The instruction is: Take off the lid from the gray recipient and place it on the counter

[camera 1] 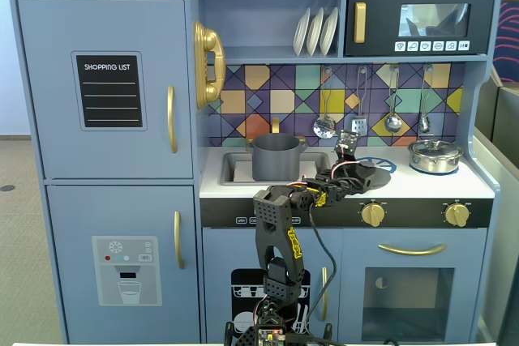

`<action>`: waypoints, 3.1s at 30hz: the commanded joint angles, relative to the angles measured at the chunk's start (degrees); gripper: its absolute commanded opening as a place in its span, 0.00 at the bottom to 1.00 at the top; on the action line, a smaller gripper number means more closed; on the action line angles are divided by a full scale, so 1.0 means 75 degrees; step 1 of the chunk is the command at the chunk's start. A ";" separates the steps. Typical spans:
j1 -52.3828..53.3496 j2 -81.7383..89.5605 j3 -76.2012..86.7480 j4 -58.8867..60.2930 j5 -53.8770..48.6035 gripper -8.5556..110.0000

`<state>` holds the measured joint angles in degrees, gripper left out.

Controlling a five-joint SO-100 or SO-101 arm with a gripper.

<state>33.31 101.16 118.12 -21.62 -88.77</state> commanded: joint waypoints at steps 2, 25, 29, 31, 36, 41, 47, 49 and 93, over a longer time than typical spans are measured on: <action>-0.0059 -0.0012 -0.0023 -0.0305 -0.0035 0.07; -0.0293 0.0012 0.0141 -0.0176 -0.0902 0.11; -0.0188 0.0094 0.0258 -0.0176 -0.0750 0.21; -0.0117 0.0152 0.0340 -0.0246 -0.0527 0.27; 0.0023 0.0281 0.0551 -0.0316 -0.0422 0.31; 0.0012 0.0316 0.0539 -0.0398 -0.0375 0.31; 0.0023 0.0375 0.0316 -0.0422 -0.0422 0.31; 0.0047 0.0445 0.0281 -0.0422 -0.0480 0.31; -0.3117 0.8156 0.1137 1.1520 -0.0129 0.07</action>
<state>13.97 158.73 124.54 51.15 -88.86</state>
